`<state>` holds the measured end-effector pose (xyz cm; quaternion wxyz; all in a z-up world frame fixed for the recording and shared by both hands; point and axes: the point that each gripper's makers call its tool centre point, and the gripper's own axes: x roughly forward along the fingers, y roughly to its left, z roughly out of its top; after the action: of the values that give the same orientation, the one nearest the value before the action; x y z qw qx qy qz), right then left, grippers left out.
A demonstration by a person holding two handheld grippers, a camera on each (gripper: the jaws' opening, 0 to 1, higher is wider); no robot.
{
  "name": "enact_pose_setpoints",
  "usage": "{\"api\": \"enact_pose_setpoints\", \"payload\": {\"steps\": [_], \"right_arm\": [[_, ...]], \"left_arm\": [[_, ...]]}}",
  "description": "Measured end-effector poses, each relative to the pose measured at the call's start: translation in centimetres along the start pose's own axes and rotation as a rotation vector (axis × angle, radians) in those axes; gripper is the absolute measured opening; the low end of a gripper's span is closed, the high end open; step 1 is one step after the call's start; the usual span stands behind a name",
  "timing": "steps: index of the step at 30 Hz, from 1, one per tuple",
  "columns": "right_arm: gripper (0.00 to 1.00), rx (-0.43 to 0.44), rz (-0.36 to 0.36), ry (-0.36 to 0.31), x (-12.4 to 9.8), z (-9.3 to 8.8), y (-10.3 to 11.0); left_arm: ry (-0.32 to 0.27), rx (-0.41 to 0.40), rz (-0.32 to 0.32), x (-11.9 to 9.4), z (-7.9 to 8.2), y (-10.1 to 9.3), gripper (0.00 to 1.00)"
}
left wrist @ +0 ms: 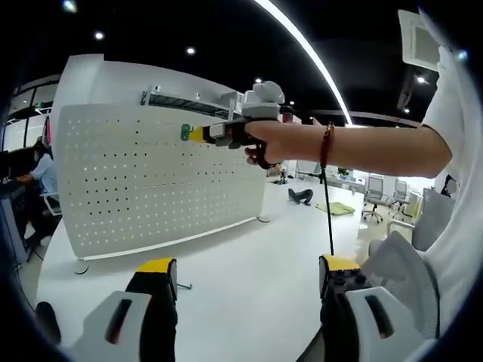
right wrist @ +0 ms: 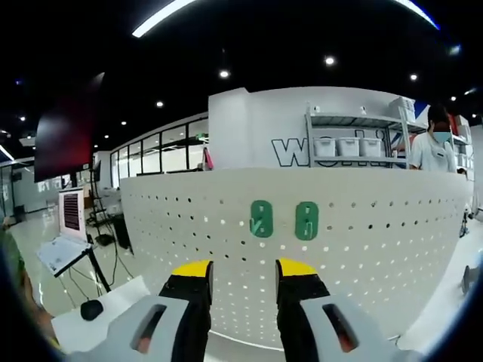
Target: Insert the hook assembly into the mounting plate slot until the hook locks in place.
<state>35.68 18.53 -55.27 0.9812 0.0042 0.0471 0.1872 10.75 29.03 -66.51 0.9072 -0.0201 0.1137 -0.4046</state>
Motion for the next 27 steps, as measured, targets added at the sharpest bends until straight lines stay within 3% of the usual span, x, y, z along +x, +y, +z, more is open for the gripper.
{"api": "enact_pose_setpoints", "payload": {"steps": [3,13,27], "right_arm": [[0.34,0.007,0.033,-0.025,-0.8,0.2,0.6],[0.36,0.0,0.079,-0.012,-2.9,-1.3,1.6],[0.35,0.008,0.168,0.027,-5.5,-4.4,3.0]], "left_arm": [[0.009,0.008,0.004,-0.3,-0.2,-0.1,0.79],[0.028,0.003,0.042,-0.8,-0.6,0.0,0.78],[0.04,-0.007,0.066,-0.9,-1.2,-0.5,0.77]]}}
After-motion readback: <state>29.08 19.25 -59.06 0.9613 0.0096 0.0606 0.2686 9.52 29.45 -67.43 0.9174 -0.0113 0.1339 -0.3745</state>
